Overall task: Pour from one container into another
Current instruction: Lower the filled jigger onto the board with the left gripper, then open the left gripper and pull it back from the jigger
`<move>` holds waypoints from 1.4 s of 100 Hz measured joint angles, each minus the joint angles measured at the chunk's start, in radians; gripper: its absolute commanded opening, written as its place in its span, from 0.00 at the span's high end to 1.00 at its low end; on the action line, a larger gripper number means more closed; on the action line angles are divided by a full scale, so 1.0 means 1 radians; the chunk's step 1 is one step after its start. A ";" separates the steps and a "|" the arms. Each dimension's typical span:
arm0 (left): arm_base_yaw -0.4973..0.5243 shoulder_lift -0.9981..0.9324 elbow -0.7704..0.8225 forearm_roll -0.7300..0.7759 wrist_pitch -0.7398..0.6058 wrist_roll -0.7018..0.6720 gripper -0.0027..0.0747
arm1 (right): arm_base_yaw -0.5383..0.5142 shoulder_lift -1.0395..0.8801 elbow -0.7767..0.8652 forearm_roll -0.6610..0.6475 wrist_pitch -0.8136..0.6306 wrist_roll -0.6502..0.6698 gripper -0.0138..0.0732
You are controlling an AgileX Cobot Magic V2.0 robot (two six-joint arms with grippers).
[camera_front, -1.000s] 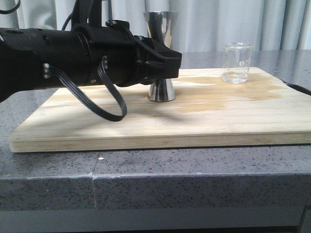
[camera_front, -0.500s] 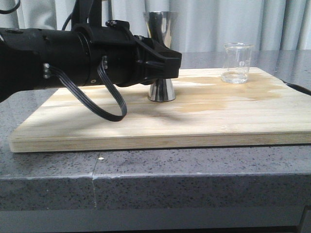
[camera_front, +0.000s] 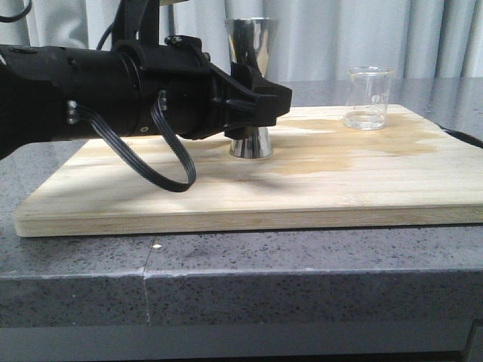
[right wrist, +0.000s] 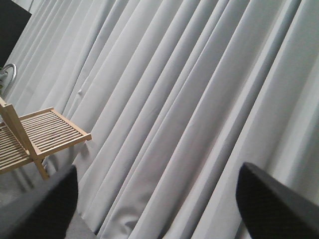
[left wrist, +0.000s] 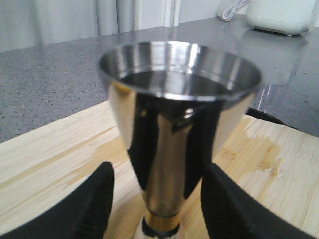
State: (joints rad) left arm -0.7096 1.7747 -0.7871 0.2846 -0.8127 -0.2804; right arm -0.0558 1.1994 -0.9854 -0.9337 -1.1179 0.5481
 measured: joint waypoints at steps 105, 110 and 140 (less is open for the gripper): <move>0.000 -0.081 0.095 0.001 0.005 0.000 0.40 | 0.000 0.000 0.000 0.000 0.000 0.000 0.17; 0.000 -0.092 0.102 0.001 0.005 0.000 0.40 | 0.000 0.000 0.000 0.000 0.000 0.000 0.17; 0.006 -0.212 0.174 0.004 0.055 0.000 0.40 | 0.000 0.000 0.000 0.000 0.018 0.000 0.17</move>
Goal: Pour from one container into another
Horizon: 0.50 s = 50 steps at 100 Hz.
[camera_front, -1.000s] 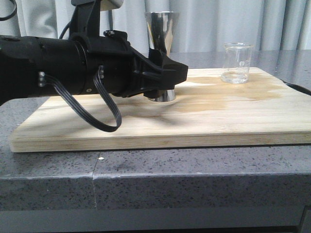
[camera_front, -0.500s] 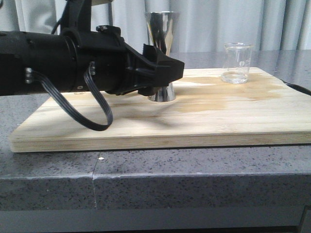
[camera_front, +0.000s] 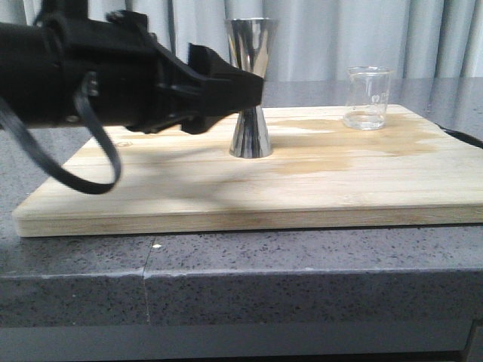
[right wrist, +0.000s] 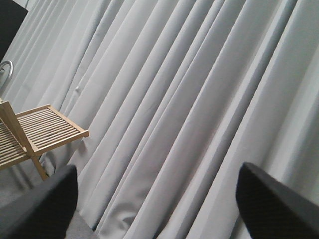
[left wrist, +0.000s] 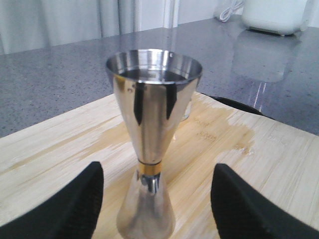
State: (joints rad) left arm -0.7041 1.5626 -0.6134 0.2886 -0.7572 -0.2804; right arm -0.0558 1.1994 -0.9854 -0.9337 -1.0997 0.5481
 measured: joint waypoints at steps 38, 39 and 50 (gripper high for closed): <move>0.100 -0.460 0.060 -0.007 0.216 0.015 0.41 | -0.047 -0.050 0.000 0.057 0.415 0.000 0.17; 0.111 -0.485 0.060 -0.010 0.223 0.015 0.41 | -0.049 -0.059 0.000 0.063 0.429 0.000 0.17; 0.209 -0.691 0.060 -0.038 0.317 0.017 0.41 | -0.070 -0.152 0.000 0.095 0.636 0.000 0.17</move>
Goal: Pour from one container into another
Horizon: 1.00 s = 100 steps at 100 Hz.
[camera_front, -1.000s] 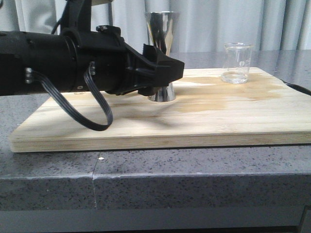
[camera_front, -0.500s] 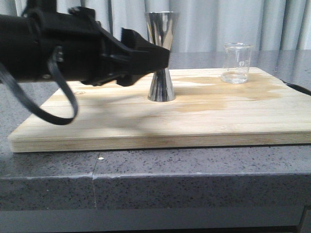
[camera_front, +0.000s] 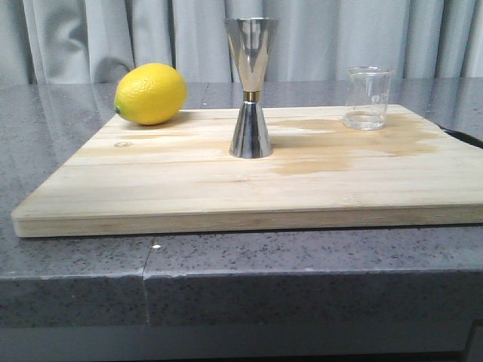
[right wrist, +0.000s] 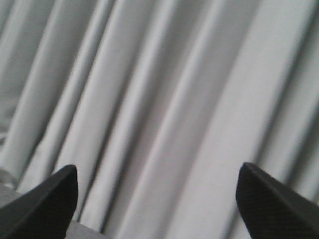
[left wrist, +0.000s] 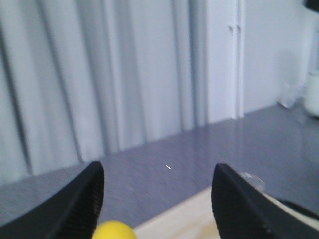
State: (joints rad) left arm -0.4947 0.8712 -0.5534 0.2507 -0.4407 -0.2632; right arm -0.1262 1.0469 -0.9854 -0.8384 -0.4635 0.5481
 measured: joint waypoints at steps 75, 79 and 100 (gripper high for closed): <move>0.383 -0.808 -0.006 0.020 0.804 0.000 0.65 | -0.002 -1.031 0.576 0.039 0.416 0.069 0.26; 0.383 -0.808 -0.002 0.020 0.834 0.000 0.68 | -0.002 -1.053 0.610 0.039 0.416 0.069 0.32; 0.383 -0.808 0.051 0.022 0.842 0.000 0.99 | -0.002 -1.057 0.738 0.039 0.389 0.073 0.84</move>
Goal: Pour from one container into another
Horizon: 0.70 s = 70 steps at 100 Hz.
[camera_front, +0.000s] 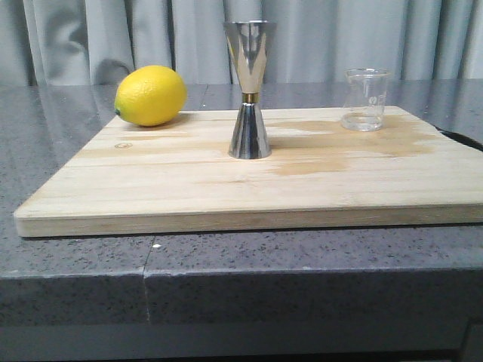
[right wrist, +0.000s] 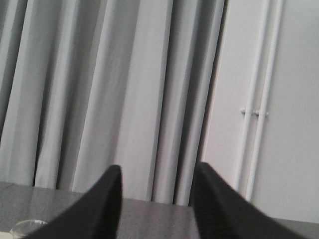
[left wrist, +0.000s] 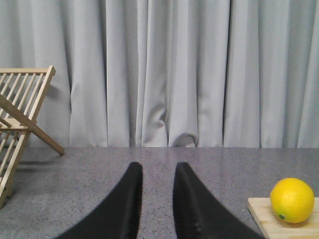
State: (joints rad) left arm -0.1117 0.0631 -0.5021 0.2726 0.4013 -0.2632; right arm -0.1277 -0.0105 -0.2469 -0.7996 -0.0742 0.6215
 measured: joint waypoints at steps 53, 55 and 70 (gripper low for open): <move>0.000 0.000 0.109 0.002 -0.168 0.000 0.99 | 0.000 0.000 0.031 0.000 -0.010 0.002 0.93; 0.000 0.000 0.109 0.002 -0.169 0.000 0.99 | 0.000 0.000 0.031 0.000 -0.009 0.002 0.93; 0.000 0.000 0.109 0.002 -0.171 0.000 0.99 | 0.000 0.000 0.031 0.000 -0.014 0.002 0.93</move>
State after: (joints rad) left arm -0.1117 0.0631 -0.3929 0.2747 0.2303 -0.2632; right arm -0.1277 -0.0105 -0.2163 -0.7996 -0.0883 0.6230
